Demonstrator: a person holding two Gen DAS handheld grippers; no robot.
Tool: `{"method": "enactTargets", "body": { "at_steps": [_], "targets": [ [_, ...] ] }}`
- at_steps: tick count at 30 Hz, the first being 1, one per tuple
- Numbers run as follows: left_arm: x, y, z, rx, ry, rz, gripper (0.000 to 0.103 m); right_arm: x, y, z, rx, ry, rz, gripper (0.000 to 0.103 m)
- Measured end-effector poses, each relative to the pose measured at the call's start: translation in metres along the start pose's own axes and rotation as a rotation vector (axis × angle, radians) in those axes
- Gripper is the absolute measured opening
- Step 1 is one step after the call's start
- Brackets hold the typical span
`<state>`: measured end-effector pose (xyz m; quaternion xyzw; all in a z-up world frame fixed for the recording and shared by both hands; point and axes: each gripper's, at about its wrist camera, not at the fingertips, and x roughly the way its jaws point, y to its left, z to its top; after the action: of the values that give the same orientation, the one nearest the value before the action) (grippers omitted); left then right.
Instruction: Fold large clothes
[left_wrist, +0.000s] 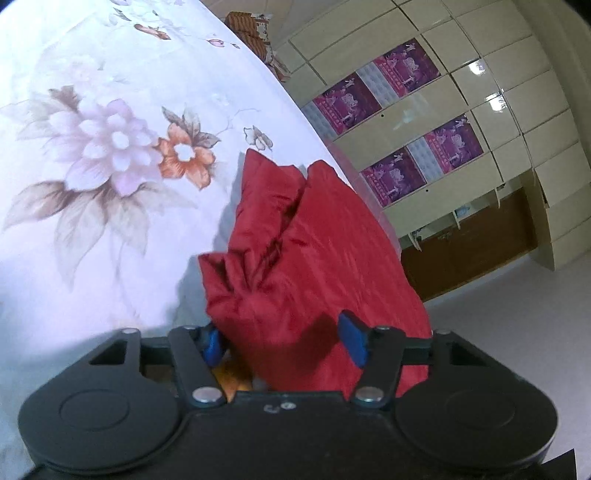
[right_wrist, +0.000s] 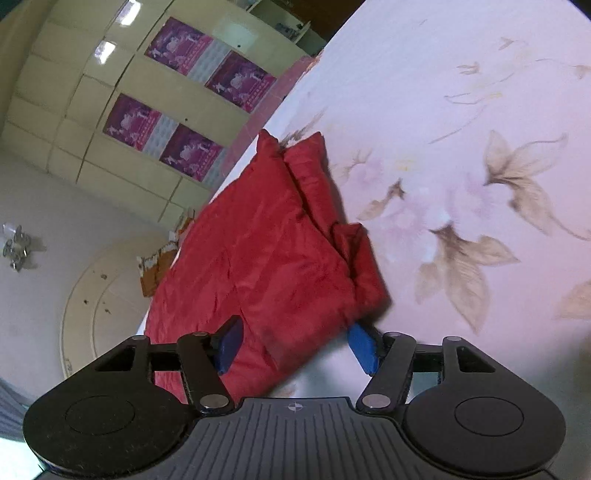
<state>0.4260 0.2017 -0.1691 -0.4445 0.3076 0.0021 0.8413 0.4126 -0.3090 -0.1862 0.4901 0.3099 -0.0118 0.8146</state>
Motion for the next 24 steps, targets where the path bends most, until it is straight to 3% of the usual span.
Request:
{"method": "enactTargets", "body": {
  "at_steps": [8, 12, 14, 20, 24],
  "targets": [
    [0.029, -0.010, 0.014, 0.077, 0.025, 0.020, 0.042, 0.033, 0.007, 0.013, 0.000, -0.022, 0.008, 0.050],
    [0.035, -0.018, 0.014, 0.122, 0.044, 0.024, 0.028, 0.039, 0.007, 0.016, -0.013, 0.013, 0.002, 0.026],
    [0.031, -0.022, 0.014, 0.134, 0.048, 0.020, 0.023, 0.036, 0.013, 0.016, -0.048, 0.010, -0.001, 0.021],
    [0.010, -0.033, 0.011, 0.165, 0.048, 0.012, 0.019, 0.013, 0.023, 0.013, -0.118, 0.017, -0.002, 0.018],
    [-0.013, -0.031, -0.009, 0.157, 0.066, 0.019, 0.019, -0.014, 0.020, 0.004, -0.165, 0.033, -0.016, 0.018]
  ]
}}
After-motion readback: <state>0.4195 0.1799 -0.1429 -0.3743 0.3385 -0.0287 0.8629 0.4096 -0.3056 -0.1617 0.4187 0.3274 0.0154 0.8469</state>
